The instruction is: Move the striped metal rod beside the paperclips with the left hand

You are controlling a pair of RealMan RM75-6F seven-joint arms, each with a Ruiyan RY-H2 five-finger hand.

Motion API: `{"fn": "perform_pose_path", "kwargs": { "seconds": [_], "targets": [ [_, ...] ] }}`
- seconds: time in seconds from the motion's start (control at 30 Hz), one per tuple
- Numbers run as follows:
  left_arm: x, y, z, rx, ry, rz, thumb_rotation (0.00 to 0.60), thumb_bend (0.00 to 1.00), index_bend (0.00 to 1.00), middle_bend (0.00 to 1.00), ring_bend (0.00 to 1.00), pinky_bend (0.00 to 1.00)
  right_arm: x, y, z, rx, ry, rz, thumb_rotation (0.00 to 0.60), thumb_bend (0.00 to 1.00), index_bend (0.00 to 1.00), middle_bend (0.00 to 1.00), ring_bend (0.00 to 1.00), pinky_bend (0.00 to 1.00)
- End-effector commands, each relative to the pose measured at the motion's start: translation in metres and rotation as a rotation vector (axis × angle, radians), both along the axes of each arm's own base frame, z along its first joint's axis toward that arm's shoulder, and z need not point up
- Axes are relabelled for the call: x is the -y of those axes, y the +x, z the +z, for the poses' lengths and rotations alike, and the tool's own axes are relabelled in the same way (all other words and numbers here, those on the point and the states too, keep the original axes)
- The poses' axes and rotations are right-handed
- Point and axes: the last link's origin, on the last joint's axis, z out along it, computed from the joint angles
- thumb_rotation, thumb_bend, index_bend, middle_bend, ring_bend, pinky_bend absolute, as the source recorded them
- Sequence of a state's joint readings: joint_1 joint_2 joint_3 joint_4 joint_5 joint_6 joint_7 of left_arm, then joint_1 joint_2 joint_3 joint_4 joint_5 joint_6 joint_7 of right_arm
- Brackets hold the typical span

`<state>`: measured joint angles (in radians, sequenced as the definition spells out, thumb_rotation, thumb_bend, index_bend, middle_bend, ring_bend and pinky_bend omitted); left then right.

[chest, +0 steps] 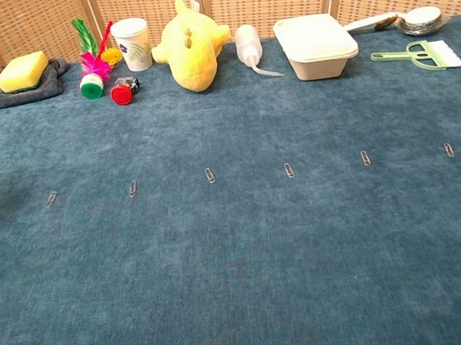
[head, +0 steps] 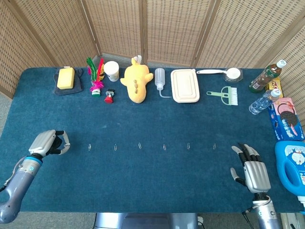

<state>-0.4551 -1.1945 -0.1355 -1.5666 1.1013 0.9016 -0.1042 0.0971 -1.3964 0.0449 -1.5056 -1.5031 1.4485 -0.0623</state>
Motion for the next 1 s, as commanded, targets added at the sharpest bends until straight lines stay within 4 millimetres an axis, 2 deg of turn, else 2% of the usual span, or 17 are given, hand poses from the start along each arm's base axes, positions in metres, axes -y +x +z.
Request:
{"fn": "perform_pose_path", "kwargs": {
  "seconds": [0.03, 0.37, 0.67, 0.83, 1.0],
  "targets": [
    [-0.008, 0.003, 0.007, -0.043, 0.032, -0.038, 0.6, 0.64, 0.62, 0.92, 0.81, 0.73, 0.001, 0.0, 0.0, 0.001, 0.0, 0.001, 0.6, 0.39, 0.17, 0.13, 0.1, 0.14],
    [-0.04, 0.008, 0.004, -0.315, 0.099, -0.19, 0.6, 0.64, 0.62, 0.92, 0.81, 0.73, 0.001, 0.001, -0.004, 0.012, 0.003, 0.005, 0.6, 0.39, 0.17, 0.13, 0.1, 0.14],
    [-0.061, 0.024, 0.001, -0.372, 0.108, -0.243, 0.6, 0.64, 0.62, 0.91, 0.8, 0.73, -0.002, 0.0, 0.0, 0.009, -0.005, 0.0, 0.6, 0.39, 0.17, 0.13, 0.1, 0.14],
    [-0.073, 0.039, -0.005, -0.402, 0.104, -0.292, 0.6, 0.64, 0.62, 0.91, 0.8, 0.73, -0.003, -0.001, 0.002, 0.006, -0.015, -0.009, 0.6, 0.39, 0.17, 0.13, 0.1, 0.14],
    [-0.076, 0.046, -0.013, -0.423, 0.091, -0.314, 0.6, 0.64, 0.62, 0.91, 0.8, 0.73, -0.003, -0.002, 0.003, 0.006, -0.014, -0.014, 0.6, 0.39, 0.17, 0.13, 0.1, 0.14]
  ]
}}
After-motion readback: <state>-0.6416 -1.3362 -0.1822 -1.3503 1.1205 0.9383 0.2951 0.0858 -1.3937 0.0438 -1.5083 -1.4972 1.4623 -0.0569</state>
